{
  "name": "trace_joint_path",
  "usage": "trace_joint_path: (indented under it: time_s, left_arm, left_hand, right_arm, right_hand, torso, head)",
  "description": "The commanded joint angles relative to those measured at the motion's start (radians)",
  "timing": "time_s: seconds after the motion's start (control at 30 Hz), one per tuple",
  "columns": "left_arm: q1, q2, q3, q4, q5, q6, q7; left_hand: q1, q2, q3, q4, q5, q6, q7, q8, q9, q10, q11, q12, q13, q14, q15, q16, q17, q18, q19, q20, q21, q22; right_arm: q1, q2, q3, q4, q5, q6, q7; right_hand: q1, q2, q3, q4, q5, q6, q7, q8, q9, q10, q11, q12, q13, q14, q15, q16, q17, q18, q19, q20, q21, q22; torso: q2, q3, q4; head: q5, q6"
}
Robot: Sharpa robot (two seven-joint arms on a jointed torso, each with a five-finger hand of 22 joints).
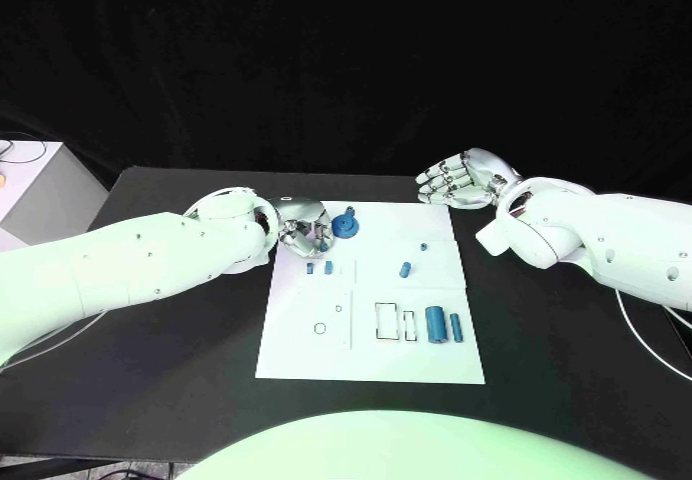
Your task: Assemble the parts on the task board
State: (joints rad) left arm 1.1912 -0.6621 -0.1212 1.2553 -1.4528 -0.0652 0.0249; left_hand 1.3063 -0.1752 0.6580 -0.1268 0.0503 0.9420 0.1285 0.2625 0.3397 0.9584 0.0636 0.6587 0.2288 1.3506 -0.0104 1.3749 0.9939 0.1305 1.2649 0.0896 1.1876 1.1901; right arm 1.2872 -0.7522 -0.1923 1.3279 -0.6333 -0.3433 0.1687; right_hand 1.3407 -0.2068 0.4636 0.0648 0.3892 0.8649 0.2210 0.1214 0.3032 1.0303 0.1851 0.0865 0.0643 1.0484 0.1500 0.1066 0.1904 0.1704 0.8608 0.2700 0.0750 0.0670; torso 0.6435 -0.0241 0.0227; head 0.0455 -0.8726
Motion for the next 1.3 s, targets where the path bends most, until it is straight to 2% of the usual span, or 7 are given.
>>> trace_joint_path:
  time_s: [0.03,0.43,0.8,1.0,1.07,1.23,1.3]
  left_arm:
    - [0.000,0.000,0.000,0.003,-0.004,0.011,0.000]
    - [-0.001,-0.005,0.001,0.001,-0.004,0.003,-0.008]
    - [-0.001,-0.018,0.004,-0.030,0.000,-0.006,-0.015]
    - [-0.001,-0.048,0.019,-0.034,0.053,-0.025,0.002]
    - [-0.001,-0.061,0.029,-0.035,0.101,-0.030,0.011]
    - [-0.001,-0.103,0.051,-0.029,0.323,-0.059,0.055]
    - [-0.001,-0.127,0.057,-0.017,0.480,-0.071,0.091]
  left_hand:
    - [0.000,-0.012,-0.002,0.004,0.005,-0.014,-0.002,-0.009,-0.004,-0.013,-0.001,0.012,0.005,0.003,0.006,0.006,0.003,-0.017,-0.001,0.007,0.000,0.002]
    - [-0.003,-0.022,-0.001,0.006,0.005,-0.053,-0.008,-0.029,-0.017,-0.033,-0.003,0.054,0.028,0.006,0.004,0.009,0.004,-0.017,0.002,0.005,0.000,0.004]
    - [0.000,-0.026,0.004,0.007,0.005,-0.101,-0.014,-0.051,-0.032,-0.050,-0.003,0.080,0.040,0.004,0.004,0.010,0.002,-0.017,0.001,0.004,-0.003,0.002]
    - [0.006,-0.021,0.010,0.006,0.006,-0.101,-0.010,-0.049,-0.033,-0.051,-0.005,0.085,0.041,-0.004,0.003,0.004,-0.015,-0.012,-0.012,0.003,-0.019,-0.014]
    - [0.015,-0.018,0.024,0.002,0.005,-0.092,-0.001,-0.041,-0.034,-0.064,0.001,0.086,0.039,-0.041,0.006,-0.024,-0.080,0.000,-0.052,0.004,-0.066,-0.056]
    - [0.019,-0.011,0.038,0.002,0.006,-0.063,0.019,-0.018,-0.030,-0.068,0.008,0.090,0.036,-0.060,0.012,-0.038,-0.114,0.006,-0.073,0.006,-0.090,-0.078]
    - [0.017,-0.010,0.046,0.002,0.006,-0.055,0.031,-0.004,-0.030,-0.090,0.022,0.078,0.024,-0.149,0.023,-0.114,-0.264,0.032,-0.165,0.014,-0.199,-0.173]
  right_arm:
    - [0.000,0.000,0.000,0.000,-0.008,0.011,0.008]
    - [-0.001,0.000,0.000,-0.002,-0.013,0.003,0.003]
    - [-0.002,-0.002,0.000,-0.013,-0.093,0.014,-0.009]
    - [-0.003,-0.006,0.000,-0.022,-0.273,0.034,-0.029]
    - [-0.003,-0.008,0.000,-0.022,-0.338,0.038,-0.037]
    - [-0.006,-0.012,0.000,-0.019,-0.510,0.043,-0.067]
    - [-0.010,-0.013,0.000,-0.014,-0.595,0.043,-0.089]
  right_hand:
    - [-0.011,-0.003,0.006,0.001,0.000,0.004,0.027,-0.004,-0.002,0.002,0.005,-0.003,-0.001,-0.002,0.003,-0.002,-0.002,0.014,0.002,0.004,-0.006,-0.001]
    - [-0.011,-0.007,0.006,-0.004,-0.003,-0.004,0.029,-0.011,-0.004,-0.010,0.008,-0.010,-0.002,-0.009,0.006,-0.005,-0.003,0.014,-0.003,0.006,-0.009,-0.001]
    - [0.013,-0.002,0.013,-0.038,-0.068,0.003,0.016,-0.012,-0.002,-0.038,0.002,-0.015,-0.001,0.028,-0.006,0.016,0.006,0.016,0.024,-0.002,0.001,0.003]
    - [0.052,0.018,0.014,-0.098,-0.104,0.100,-0.032,0.029,0.015,0.094,-0.062,0.025,0.001,0.293,-0.107,0.168,0.118,0.012,0.274,-0.119,0.161,0.077]
    - [0.058,0.027,-0.008,-0.112,-0.106,0.119,-0.041,0.032,0.014,0.120,-0.073,0.023,0.001,0.354,-0.123,0.208,0.150,0.011,0.313,-0.147,0.219,0.113]
    - [0.062,0.050,-0.034,-0.147,-0.105,0.176,-0.064,0.028,0.003,0.200,-0.096,0.001,0.003,0.462,-0.159,0.379,0.275,0.000,0.339,-0.203,0.434,0.270]
    - [0.043,0.049,-0.002,-0.160,-0.105,0.192,-0.065,0.012,-0.007,0.220,-0.099,-0.022,0.004,0.422,-0.161,0.535,0.378,-0.001,0.276,-0.207,0.566,0.385]
  torso:
    - [0.000,0.0001,0.0003]
    - [0.000,0.0002,-0.0003]
    - [-0.001,0.0000,-0.0012]
    - [-0.001,-0.0003,-0.0009]
    - [-0.001,0.0000,-0.0010]
    - [-0.003,0.0011,-0.0009]
    - [-0.003,0.0007,-0.0009]
  head:
    - [0.001,0.000]
    - [0.001,0.000]
    - [0.000,0.000]
    - [-0.003,0.000]
    - [-0.004,0.000]
    - [-0.017,0.000]
    - [-0.032,0.000]
